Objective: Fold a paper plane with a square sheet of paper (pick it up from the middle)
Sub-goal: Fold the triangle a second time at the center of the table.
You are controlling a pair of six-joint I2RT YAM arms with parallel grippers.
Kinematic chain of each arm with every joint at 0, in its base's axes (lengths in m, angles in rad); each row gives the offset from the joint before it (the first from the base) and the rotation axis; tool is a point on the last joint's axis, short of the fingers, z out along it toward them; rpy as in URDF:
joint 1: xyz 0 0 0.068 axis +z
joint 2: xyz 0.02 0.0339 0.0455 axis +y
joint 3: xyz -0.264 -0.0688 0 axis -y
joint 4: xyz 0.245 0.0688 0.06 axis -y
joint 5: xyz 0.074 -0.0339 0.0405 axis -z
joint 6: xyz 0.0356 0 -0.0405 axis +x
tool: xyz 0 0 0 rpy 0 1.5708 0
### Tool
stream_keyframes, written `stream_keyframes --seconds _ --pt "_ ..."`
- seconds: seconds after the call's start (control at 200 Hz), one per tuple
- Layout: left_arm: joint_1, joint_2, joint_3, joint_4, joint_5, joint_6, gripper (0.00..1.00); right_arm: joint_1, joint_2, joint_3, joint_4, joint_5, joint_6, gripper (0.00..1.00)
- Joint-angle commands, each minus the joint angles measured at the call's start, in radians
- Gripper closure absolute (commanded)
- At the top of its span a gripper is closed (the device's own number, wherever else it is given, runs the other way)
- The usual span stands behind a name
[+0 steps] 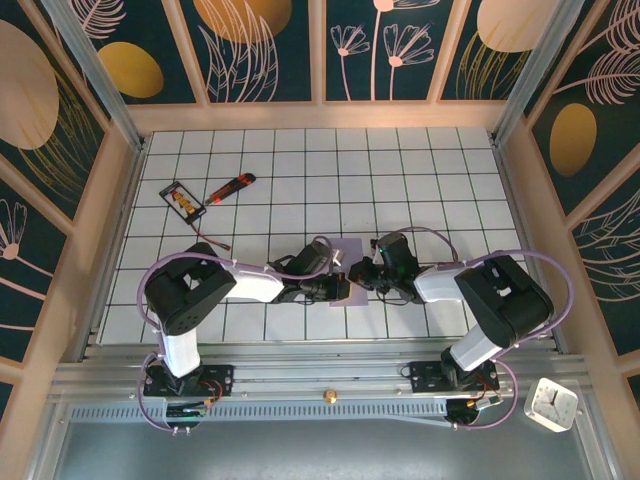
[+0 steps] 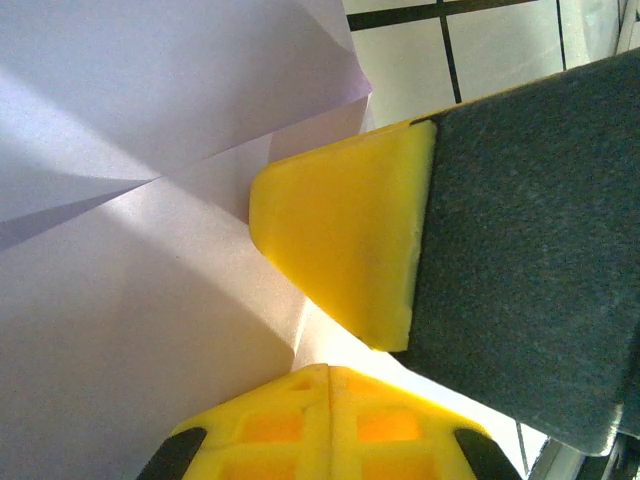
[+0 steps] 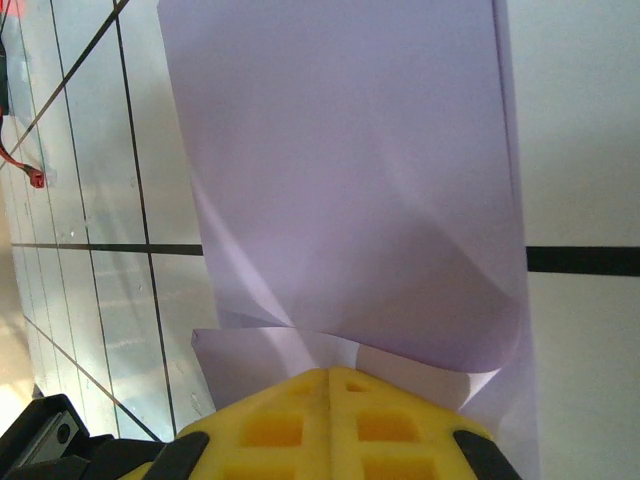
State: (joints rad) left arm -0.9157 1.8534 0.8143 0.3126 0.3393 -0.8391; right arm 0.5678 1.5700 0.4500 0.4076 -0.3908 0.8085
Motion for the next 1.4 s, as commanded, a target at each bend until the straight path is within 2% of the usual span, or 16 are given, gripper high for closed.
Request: stream_keyframes --seconds 0.0,0.345,0.736,0.871,1.046,1.201,1.396 --pt "0.002 0.017 -0.043 -0.12 -0.02 0.018 1.0 -0.009 0.052 -0.016 -0.144 0.065 -0.038 1.0" --pt "-0.019 -0.058 -0.166 -0.199 0.02 0.011 1.0 -0.015 0.061 -0.002 -0.182 0.078 -0.056 1.0" --pt "-0.043 -0.134 -0.221 -0.346 0.002 0.085 1.0 -0.014 0.069 -0.002 -0.186 0.078 -0.061 1.0" --pt "-0.042 -0.247 -0.217 -0.376 0.0 0.098 1.0 -0.015 0.073 -0.001 -0.187 0.075 -0.063 1.0" --pt "-0.024 -0.32 -0.155 -0.227 0.008 0.043 1.0 -0.015 0.067 -0.004 -0.179 0.073 -0.06 1.0" --pt "-0.008 -0.24 -0.089 -0.088 0.039 -0.011 1.0 -0.016 0.058 -0.007 -0.179 0.07 -0.058 1.0" --pt "0.009 -0.118 -0.051 -0.101 0.023 0.023 1.0 -0.016 0.062 0.002 -0.181 0.067 -0.063 1.0"
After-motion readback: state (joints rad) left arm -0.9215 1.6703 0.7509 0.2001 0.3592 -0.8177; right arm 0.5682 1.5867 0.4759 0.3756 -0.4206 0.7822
